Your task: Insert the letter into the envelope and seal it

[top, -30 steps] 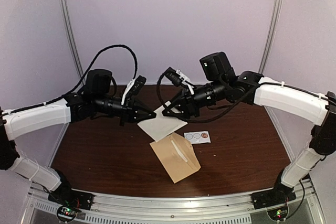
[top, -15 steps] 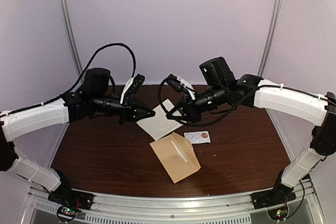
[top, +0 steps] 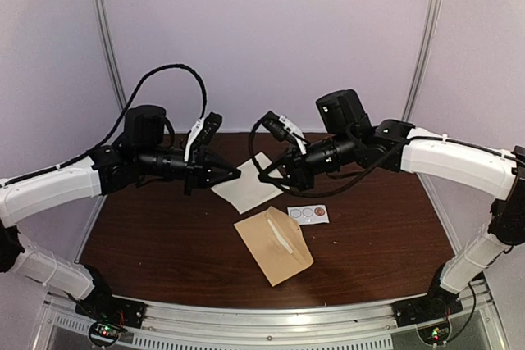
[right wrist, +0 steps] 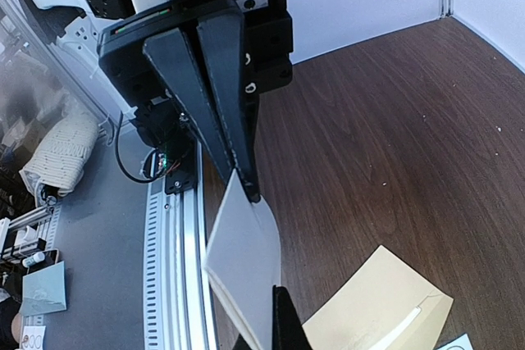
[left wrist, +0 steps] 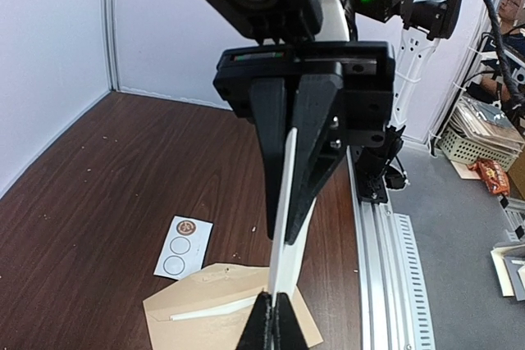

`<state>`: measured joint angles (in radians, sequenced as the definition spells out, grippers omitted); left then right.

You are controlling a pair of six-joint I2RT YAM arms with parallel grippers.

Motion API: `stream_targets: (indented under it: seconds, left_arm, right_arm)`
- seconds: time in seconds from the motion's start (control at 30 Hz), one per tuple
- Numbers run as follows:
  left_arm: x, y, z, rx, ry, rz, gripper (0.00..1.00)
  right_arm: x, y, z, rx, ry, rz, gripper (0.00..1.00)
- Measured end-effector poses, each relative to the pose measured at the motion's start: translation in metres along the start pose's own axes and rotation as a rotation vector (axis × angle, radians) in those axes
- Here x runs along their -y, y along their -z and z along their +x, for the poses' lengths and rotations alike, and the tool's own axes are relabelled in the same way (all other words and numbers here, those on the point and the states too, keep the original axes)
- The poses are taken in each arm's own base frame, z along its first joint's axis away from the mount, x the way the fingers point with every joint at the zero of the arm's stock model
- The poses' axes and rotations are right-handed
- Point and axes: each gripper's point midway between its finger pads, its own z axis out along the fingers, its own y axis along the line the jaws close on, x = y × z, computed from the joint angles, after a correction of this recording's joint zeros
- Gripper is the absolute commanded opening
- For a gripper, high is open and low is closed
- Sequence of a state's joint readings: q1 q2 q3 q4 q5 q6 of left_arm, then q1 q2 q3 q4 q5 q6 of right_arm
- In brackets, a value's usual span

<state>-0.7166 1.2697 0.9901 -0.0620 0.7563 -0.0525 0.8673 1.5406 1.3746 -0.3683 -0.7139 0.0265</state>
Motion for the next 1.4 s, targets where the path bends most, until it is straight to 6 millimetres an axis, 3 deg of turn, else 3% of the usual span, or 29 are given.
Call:
stream_targets:
  seconds: [0.1,0.2,0.4,0.63,0.87,1.03,1.1,1.2,1.23,1.33,1.4]
  left_arm:
    - [0.000,0.001,0.000,0.002,0.001,-0.002,0.01]
    - [0.002,0.000,-0.001,0.005,0.000,0.010,0.26]
    - [0.000,0.000,0.002,0.003,0.017,0.035,0.52]
    - [-0.008,-0.011,0.015,-0.046,0.044,0.024,0.63]
    - [-0.011,-0.021,0.026,-0.097,0.069,0.025,0.50]
    - [-0.008,-0.028,0.034,-0.120,0.084,0.049,0.40]
    - [-0.006,-0.029,0.036,-0.125,0.088,0.065,0.28]
    - [-0.003,-0.031,0.039,-0.132,0.098,0.080,0.02]
    - [-0.002,-0.032,0.040,-0.133,0.102,0.088,0.00]
    - [0.000,-0.033,0.039,-0.132,0.118,0.105,0.00]
    - [-0.001,-0.033,0.036,-0.121,0.118,0.097,0.00]
  right_arm:
    - [0.000,0.000,-0.001,0.008,0.001,-0.001,0.00]
    - [-0.001,0.000,-0.001,0.012,0.002,-0.005,0.00]
    - [0.003,0.007,0.009,-0.033,-0.034,-0.004,0.00]
    - [-0.001,-0.005,0.025,-0.132,-0.035,-0.040,0.00]
    - [-0.001,-0.020,0.046,-0.224,-0.047,-0.067,0.00]
    - [-0.001,-0.021,0.045,-0.233,-0.047,-0.069,0.00]
    - [-0.002,-0.020,0.041,-0.226,-0.036,-0.071,0.00]
    - [-0.003,-0.019,0.036,-0.217,-0.029,-0.072,0.00]
    - [-0.003,-0.019,0.036,-0.217,-0.029,-0.071,0.00]
    - [-0.001,-0.019,0.036,-0.217,-0.035,-0.061,0.17]
    - [0.002,-0.020,0.032,-0.192,-0.031,-0.042,0.41]
